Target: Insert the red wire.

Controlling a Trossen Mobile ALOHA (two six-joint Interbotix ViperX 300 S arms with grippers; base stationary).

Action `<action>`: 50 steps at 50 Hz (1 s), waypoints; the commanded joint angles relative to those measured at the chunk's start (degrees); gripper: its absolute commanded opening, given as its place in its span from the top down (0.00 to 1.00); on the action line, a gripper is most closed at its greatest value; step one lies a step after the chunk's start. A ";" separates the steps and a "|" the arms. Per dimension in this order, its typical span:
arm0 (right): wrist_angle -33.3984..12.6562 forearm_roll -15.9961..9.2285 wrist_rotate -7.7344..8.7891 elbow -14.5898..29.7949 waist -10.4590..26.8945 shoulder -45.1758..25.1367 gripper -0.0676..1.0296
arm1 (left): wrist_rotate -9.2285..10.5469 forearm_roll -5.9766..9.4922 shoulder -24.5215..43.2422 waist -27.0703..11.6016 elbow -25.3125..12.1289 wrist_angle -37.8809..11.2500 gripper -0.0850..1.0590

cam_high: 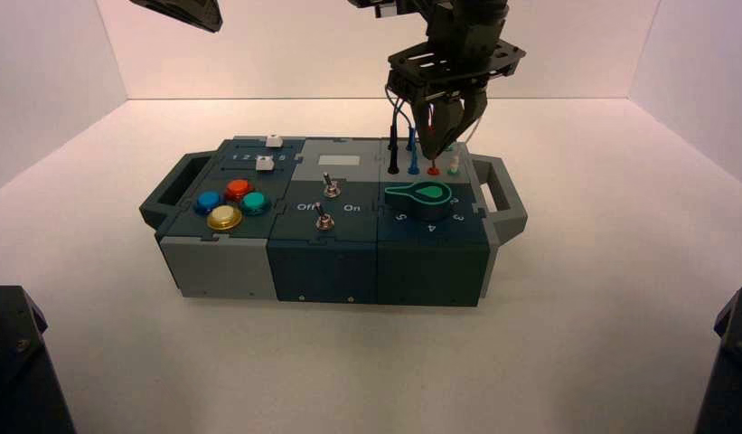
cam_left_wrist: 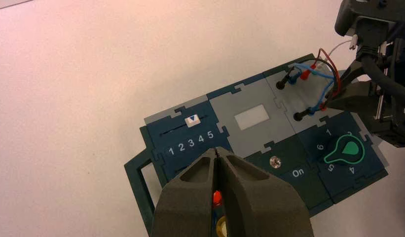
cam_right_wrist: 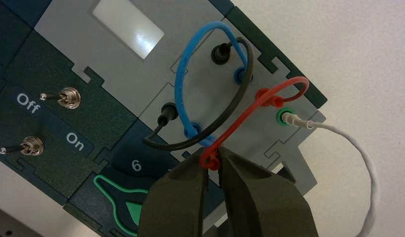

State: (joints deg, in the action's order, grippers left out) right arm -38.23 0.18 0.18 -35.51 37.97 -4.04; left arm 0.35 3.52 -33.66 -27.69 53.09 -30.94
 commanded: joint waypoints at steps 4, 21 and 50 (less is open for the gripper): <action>0.09 0.00 -0.26 1.23 0.09 0.26 0.96 | -0.44 -0.26 -0.53 -0.09 -1.85 0.35 0.95; 0.18 0.00 -0.35 1.32 0.09 1.14 0.96 | -0.35 -0.18 -0.53 -0.09 -1.85 0.35 0.95; 0.44 0.00 -0.35 1.32 0.09 1.67 0.96 | -0.35 -0.26 -0.18 -0.09 -1.93 0.35 0.95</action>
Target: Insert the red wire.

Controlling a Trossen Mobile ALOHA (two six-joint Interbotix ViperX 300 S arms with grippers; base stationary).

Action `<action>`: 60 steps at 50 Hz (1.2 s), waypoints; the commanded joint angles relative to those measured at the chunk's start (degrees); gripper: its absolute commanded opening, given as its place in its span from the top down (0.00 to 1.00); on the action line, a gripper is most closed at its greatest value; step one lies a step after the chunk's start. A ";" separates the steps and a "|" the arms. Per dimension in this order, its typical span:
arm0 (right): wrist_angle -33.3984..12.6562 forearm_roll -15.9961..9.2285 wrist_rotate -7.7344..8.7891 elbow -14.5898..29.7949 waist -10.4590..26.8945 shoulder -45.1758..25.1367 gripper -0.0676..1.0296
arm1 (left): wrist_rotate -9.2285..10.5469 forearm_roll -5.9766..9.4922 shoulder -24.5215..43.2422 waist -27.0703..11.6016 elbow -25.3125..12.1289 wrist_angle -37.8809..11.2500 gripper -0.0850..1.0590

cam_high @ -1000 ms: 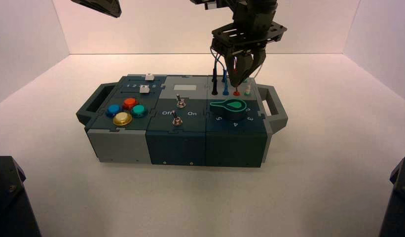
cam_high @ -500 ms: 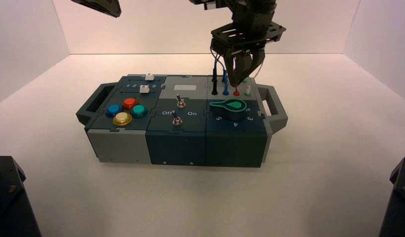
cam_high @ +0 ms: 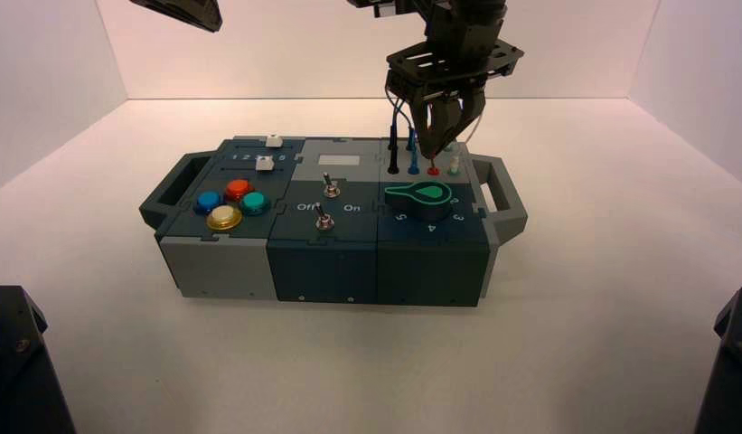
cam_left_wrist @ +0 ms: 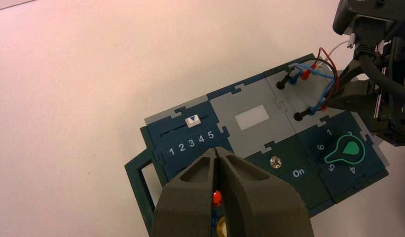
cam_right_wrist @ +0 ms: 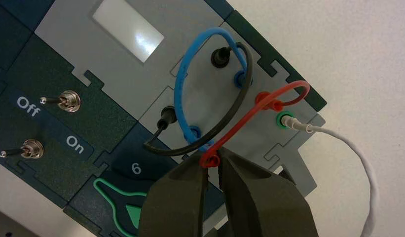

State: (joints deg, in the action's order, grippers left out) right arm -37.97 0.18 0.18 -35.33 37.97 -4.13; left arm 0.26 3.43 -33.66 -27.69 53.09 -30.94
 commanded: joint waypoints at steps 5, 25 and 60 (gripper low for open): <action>0.26 0.00 -0.35 1.14 0.09 1.49 0.96 | -0.35 -0.09 -0.18 -0.09 -1.85 0.35 0.95; -0.18 0.00 -0.35 1.14 0.09 -0.09 0.96 | -0.26 -0.09 -0.44 -0.09 -1.85 0.26 0.95; -2.99 0.09 -0.26 0.18 0.09 -1.05 0.96 | -0.44 -0.18 -0.18 -0.09 -1.93 0.26 0.95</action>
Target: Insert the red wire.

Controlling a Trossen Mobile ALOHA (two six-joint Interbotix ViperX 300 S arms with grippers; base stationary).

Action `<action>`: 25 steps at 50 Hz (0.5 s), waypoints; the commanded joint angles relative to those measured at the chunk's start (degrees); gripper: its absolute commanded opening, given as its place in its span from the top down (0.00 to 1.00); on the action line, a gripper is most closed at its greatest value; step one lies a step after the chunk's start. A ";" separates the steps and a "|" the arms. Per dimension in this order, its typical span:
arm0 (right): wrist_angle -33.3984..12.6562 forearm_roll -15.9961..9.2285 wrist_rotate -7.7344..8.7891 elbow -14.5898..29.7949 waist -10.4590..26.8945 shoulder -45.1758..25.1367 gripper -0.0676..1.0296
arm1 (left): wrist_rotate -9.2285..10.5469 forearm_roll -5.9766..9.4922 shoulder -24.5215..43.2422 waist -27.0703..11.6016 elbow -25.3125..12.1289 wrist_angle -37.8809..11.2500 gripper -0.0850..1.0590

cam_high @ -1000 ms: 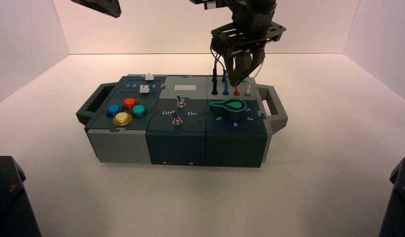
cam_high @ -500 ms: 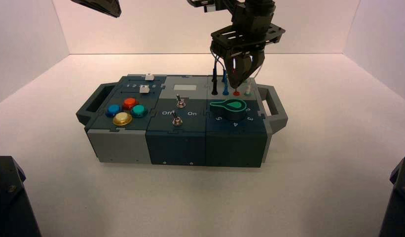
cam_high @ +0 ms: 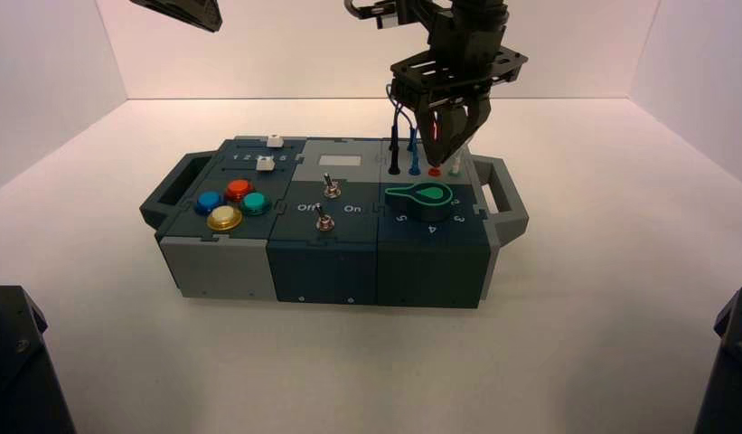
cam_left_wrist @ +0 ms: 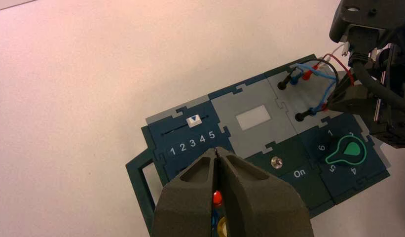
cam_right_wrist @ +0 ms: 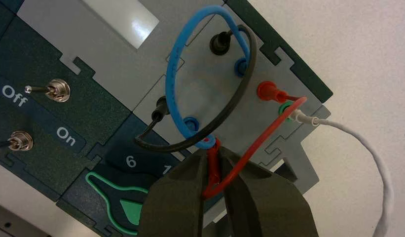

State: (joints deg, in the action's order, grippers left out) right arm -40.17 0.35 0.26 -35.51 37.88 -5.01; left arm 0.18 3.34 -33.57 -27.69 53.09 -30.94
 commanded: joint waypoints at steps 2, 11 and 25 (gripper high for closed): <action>-0.88 -0.18 -0.26 0.53 0.18 -0.70 0.96 | -0.26 0.00 -0.26 -0.09 -1.93 0.26 0.95; -1.05 -0.26 -0.26 1.23 0.44 -2.37 0.96 | -0.26 -0.09 -0.26 -0.09 -1.93 0.26 0.95; -1.41 -0.26 0.00 1.76 0.44 -4.13 0.96 | -0.26 0.00 -0.26 0.70 -1.93 0.35 0.95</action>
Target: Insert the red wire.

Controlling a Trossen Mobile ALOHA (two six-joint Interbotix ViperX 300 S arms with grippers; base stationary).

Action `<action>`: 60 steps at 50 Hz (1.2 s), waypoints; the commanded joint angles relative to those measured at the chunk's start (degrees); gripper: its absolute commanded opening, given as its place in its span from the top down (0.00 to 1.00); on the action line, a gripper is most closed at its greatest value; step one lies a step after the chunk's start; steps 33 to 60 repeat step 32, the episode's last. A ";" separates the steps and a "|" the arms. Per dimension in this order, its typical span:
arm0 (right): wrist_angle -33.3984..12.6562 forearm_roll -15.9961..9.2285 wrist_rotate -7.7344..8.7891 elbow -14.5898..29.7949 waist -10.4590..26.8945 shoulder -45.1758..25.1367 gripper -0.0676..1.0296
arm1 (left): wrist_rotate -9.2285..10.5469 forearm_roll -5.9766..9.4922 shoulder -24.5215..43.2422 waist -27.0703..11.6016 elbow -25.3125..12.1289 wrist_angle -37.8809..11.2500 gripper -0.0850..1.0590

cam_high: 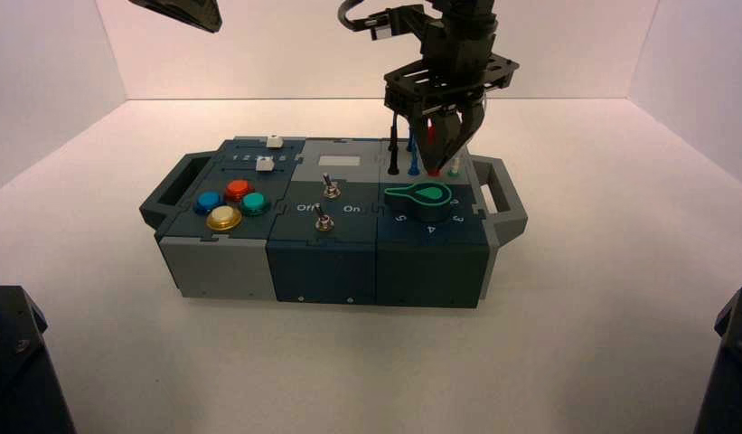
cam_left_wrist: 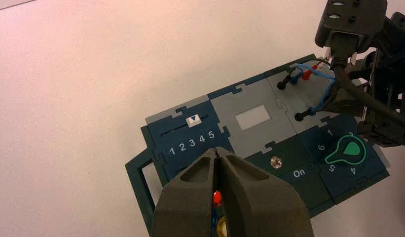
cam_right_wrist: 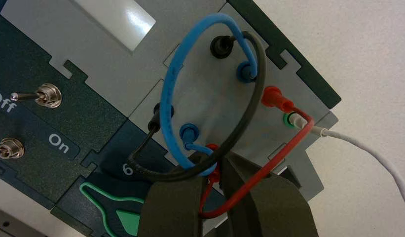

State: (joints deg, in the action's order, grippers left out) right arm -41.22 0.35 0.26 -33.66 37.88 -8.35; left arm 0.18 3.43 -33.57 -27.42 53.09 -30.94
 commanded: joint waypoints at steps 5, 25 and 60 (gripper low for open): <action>-0.97 -0.35 0.00 0.35 0.62 -0.70 0.96 | -0.35 -0.26 -0.53 0.88 -1.58 0.35 0.95; -4.31 -2.02 0.35 0.97 2.37 3.16 0.69 | -0.26 -0.53 -1.14 3.16 -1.23 0.44 0.95; -4.48 -2.37 0.26 1.41 2.37 4.92 0.63 | -0.26 -0.53 -1.41 3.78 -1.23 0.44 0.95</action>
